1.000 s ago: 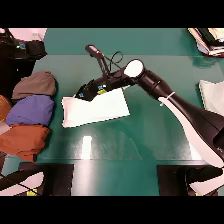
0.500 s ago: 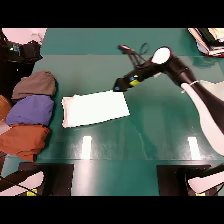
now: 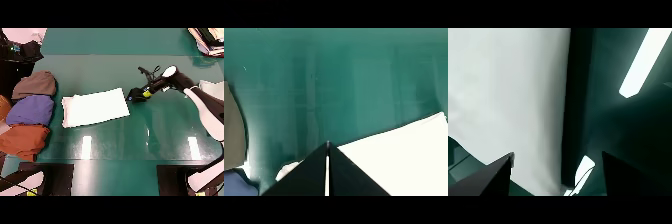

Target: Fold the shirts.

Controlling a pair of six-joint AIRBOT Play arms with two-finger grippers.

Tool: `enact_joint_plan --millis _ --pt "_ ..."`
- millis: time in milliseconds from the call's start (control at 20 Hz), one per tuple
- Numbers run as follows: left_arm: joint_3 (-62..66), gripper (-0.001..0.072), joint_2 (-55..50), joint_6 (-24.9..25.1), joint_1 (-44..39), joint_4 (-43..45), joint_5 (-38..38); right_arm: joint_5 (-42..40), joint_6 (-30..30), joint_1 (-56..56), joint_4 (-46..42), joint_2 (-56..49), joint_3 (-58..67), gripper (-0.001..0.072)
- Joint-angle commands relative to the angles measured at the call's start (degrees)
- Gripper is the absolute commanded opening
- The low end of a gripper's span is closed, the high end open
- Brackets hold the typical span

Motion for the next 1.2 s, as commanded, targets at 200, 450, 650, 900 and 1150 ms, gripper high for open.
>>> enact_joint_plan --millis 200,450,650,900,1150 --pt "0.07 0.0026 0.04 0.0 0.04 -0.74 0.37 -0.55 -0.5 8.79 9.29 -10.27 10.1 0.0416" --pt "0.07 0.0025 0.04 0.04 -3.43 -1.07 -0.57 -1.07 -2.62 10.47 8.5 -10.91 15.87 0.0014" --pt "0.07 0.0025 0.04 0.02 -10.36 -1.09 -0.72 -0.9 -2.45 4.52 7.52 -5.6 17.09 0.0014" --pt "0.07 0.0026 0.04 0.0 -17.03 -1.09 -0.35 0.61 1.42 -12.39 -3.39 5.99 17.09 0.0014" --pt "0.07 0.0026 0.04 -0.22 -21.05 -1.18 2.62 0.9 1.77 -33.88 -7.1 12.52 17.09 0.0014"
